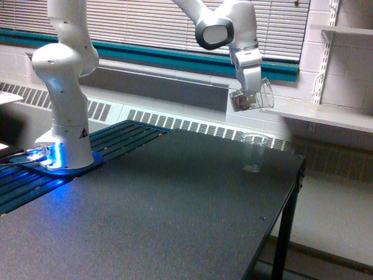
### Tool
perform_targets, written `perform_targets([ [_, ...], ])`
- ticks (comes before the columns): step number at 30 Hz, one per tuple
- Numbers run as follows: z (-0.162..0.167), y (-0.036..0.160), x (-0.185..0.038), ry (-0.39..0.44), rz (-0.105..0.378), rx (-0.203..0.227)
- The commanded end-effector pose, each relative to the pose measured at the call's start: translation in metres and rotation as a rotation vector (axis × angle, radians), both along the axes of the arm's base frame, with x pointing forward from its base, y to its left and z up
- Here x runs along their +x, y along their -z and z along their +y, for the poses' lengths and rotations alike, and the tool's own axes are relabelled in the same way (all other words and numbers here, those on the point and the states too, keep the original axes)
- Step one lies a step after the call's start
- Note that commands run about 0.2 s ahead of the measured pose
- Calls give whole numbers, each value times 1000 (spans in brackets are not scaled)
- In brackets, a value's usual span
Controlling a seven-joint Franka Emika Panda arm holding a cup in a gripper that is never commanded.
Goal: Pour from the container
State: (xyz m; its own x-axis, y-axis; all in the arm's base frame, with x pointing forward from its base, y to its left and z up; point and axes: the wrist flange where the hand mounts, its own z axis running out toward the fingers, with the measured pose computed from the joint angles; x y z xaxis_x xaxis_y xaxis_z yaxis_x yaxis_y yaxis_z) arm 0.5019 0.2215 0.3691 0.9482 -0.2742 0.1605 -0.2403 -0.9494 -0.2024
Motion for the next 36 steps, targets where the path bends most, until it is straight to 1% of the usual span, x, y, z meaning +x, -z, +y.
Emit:
perform_targets([
  [1,22,2,-3,-46,15,8],
  [17,42,21,-12,-59,94,10],
  [28,45,30,-15,-51,138,4],
  [36,42,37,-23,-49,188,4],
])
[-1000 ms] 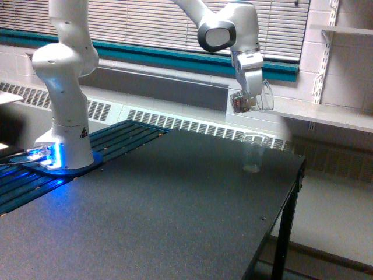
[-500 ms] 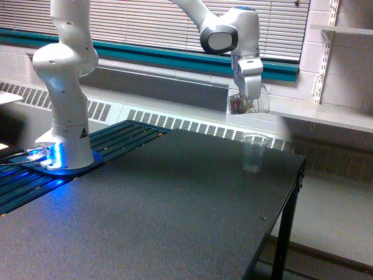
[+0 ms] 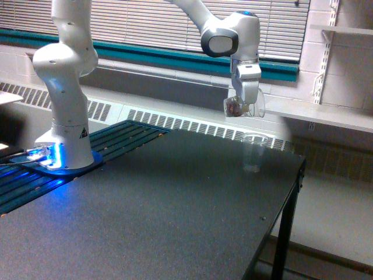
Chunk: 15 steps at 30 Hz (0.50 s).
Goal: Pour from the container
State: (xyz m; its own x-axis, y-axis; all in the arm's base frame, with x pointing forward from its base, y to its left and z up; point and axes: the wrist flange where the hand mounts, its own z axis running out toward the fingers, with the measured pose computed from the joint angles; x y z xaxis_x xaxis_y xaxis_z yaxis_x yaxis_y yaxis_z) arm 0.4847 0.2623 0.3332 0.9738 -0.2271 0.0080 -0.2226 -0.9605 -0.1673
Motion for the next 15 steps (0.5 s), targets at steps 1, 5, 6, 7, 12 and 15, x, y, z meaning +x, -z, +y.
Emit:
perform_targets([
  [1,1,2,-6,-1,36,0],
  [5,0,5,-8,-11,62,0],
  [6,0,6,-8,-13,65,-1],
  [7,0,7,-8,-16,71,-3],
  [12,-1,12,-7,-27,99,2],
  [15,-3,14,-6,-29,118,5],
])
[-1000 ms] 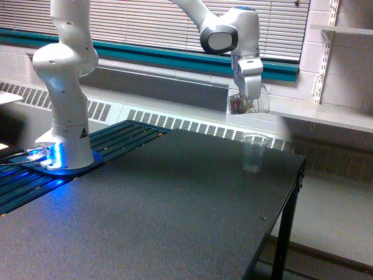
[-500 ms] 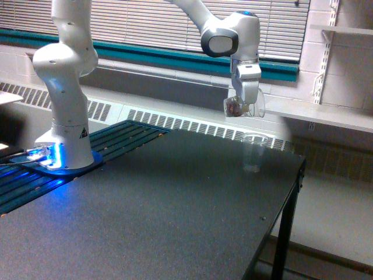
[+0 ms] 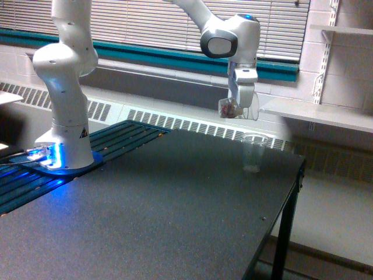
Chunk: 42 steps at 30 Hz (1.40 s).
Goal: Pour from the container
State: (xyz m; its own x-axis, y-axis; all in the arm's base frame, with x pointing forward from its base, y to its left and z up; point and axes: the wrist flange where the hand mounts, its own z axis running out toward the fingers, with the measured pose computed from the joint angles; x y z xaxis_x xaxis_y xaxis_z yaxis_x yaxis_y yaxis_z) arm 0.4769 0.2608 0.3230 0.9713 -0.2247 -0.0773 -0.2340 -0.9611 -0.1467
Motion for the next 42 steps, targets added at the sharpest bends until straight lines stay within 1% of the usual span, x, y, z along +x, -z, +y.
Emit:
perform_targets([
  [1,-2,5,3,-26,37,6],
  [9,-12,7,8,-35,76,2],
  [22,-27,1,20,-31,137,-20],
  [29,-28,0,24,-51,170,-25],
  [38,-23,0,28,-84,220,-22],
  [42,-20,2,28,-90,237,-28],
])
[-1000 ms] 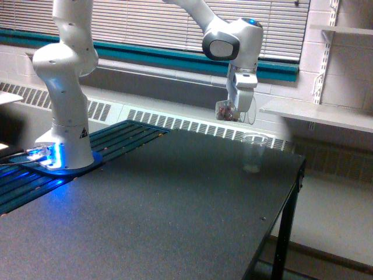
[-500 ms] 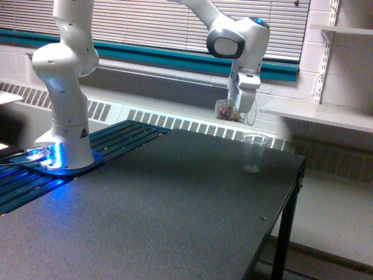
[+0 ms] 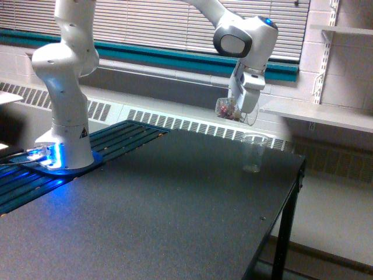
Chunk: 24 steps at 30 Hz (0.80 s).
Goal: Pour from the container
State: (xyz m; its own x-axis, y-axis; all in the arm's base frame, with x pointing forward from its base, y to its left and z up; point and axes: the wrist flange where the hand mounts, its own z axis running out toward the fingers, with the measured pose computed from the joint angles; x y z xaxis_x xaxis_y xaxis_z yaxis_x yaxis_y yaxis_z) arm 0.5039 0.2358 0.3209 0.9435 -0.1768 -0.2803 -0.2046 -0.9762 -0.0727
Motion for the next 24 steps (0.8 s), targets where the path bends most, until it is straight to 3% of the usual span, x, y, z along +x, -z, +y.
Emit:
perform_targets([
  [1,6,0,1,-37,24,2],
  [24,14,15,6,-71,71,-13],
])
